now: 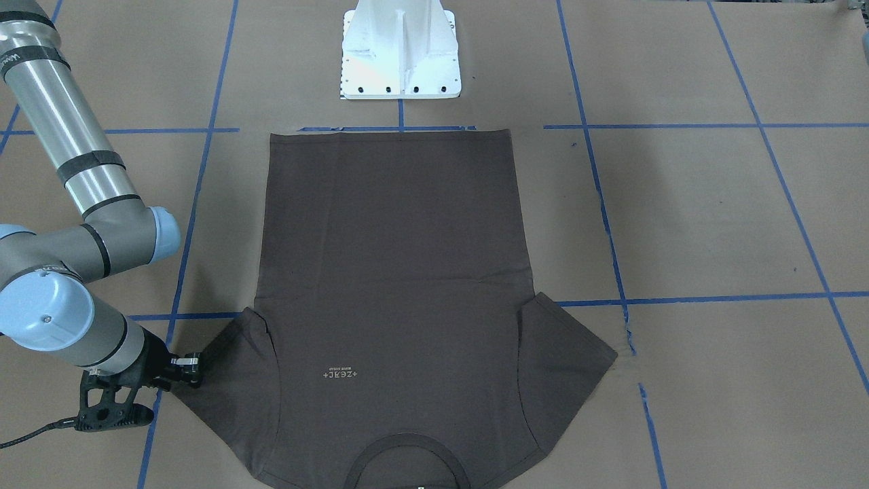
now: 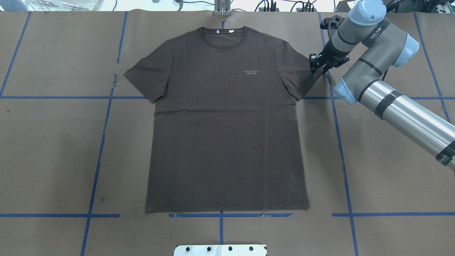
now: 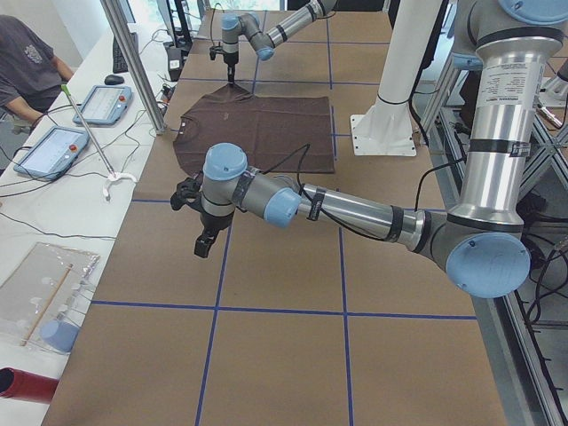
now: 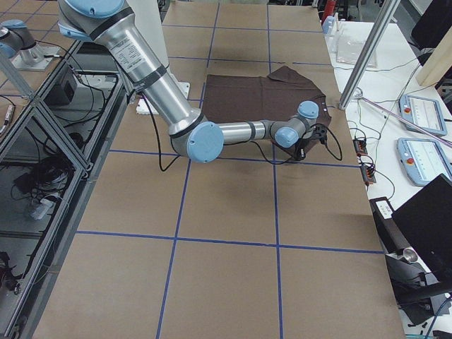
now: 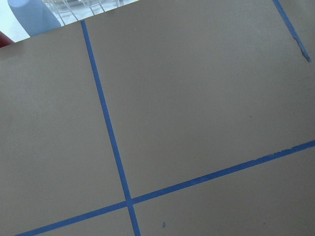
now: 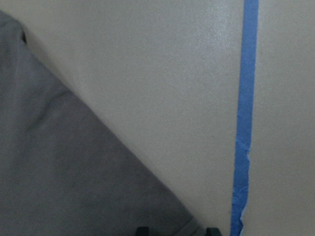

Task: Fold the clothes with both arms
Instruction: 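Grasp the sleeve with the right gripper and fold it inward onto the shirt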

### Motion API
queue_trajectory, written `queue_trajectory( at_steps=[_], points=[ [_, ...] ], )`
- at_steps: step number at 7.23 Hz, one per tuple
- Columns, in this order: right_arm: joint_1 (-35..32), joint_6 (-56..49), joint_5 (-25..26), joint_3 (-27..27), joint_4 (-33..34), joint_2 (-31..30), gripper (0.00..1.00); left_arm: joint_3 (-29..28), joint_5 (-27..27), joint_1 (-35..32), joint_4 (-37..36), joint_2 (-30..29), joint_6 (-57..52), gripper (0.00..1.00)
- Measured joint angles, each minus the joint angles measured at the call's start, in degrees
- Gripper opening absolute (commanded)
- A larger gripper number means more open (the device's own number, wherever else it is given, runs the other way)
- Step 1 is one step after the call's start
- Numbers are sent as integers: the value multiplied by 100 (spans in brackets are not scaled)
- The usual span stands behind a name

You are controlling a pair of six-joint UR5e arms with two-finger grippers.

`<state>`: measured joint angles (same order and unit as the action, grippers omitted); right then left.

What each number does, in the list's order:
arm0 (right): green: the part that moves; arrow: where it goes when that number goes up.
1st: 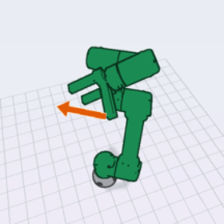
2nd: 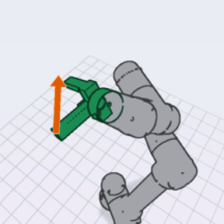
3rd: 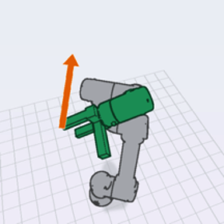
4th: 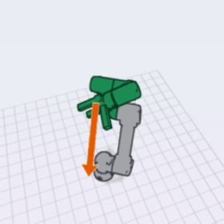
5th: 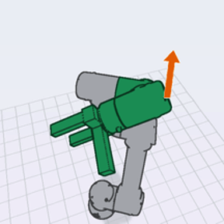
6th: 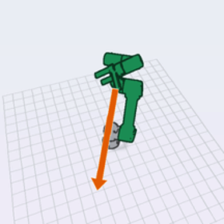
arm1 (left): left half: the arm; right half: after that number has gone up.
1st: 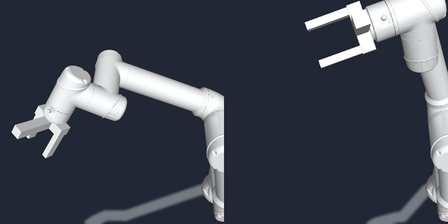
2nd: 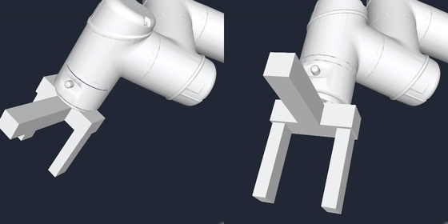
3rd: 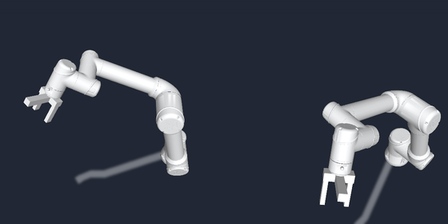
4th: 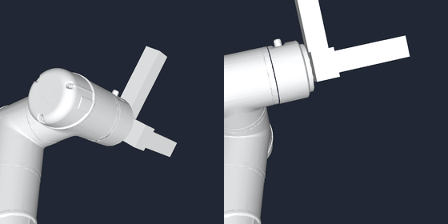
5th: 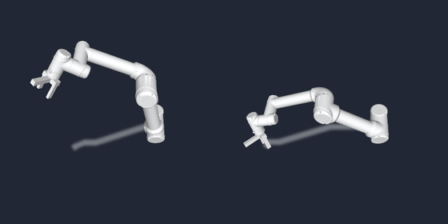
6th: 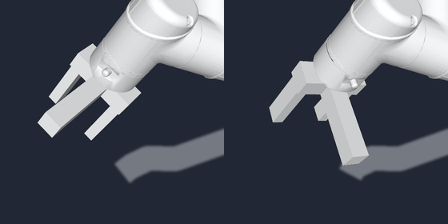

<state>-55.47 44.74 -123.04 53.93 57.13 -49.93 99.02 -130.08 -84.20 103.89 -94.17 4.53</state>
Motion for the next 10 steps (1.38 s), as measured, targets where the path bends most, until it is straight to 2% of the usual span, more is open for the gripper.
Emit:
queue_trajectory(
  at_steps=[2,4,6,8,9,10],
  points=[
    [-13,2,-21,131,-4,19,0,-10,0,0,-2,-11,3,100],
    [-14,8,-40,485,1,104,0,-43,0,0,-6,-14,2,100],
    [98,10,-36,657,26,469,0,-131,0,0,5,-20,-14,100],
    [453,4,243,449,53,1080,0,-155,0,0,8,-18,-27,100],
    [657,6,539,338,52,1281,39,-157,0,0,8,-16,-23,100],
    [767,8,706,292,45,1366,99,-155,0,0,9,-16,-16,100]
  ],
)
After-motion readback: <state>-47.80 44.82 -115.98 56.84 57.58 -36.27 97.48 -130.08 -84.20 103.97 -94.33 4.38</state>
